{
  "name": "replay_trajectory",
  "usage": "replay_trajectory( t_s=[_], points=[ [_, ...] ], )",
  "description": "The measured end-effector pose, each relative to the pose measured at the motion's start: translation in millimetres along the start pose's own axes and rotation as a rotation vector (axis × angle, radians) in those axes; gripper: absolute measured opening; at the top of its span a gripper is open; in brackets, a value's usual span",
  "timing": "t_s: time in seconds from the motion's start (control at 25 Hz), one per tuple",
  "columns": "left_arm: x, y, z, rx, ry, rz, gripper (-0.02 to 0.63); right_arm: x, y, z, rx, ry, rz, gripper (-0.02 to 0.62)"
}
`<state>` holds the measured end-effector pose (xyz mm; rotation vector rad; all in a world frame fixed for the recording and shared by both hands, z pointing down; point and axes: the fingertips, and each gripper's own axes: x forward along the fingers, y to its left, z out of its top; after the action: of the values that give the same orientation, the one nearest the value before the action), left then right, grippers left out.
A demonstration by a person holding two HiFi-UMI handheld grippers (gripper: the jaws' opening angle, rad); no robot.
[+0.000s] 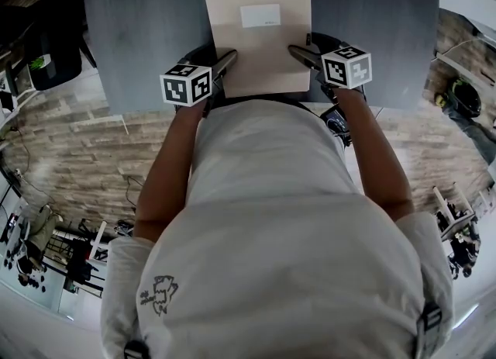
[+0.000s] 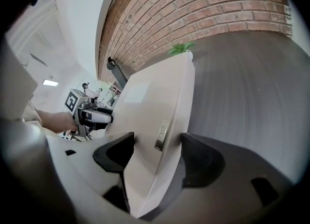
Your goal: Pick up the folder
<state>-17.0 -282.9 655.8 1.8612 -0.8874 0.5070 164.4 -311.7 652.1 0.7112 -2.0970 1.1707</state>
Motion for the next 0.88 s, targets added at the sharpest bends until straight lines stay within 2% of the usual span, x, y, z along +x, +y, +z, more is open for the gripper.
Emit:
replay_trajectory(
  t_s=[0.32, 0.88],
  points=[
    [-9.2, -11.6, 3.3, 0.038, -0.05, 0.015, 0.262, -11.9, 6.3, 1.4, -0.022, -0.043, -0.017, 0.31],
    [-31.6, -58.1, 20.4, 0.154, -0.147, 0.05, 0.259, -62.7, 20.2, 3.4, -0.053, -0.185, -0.085, 0.308]
  ],
)
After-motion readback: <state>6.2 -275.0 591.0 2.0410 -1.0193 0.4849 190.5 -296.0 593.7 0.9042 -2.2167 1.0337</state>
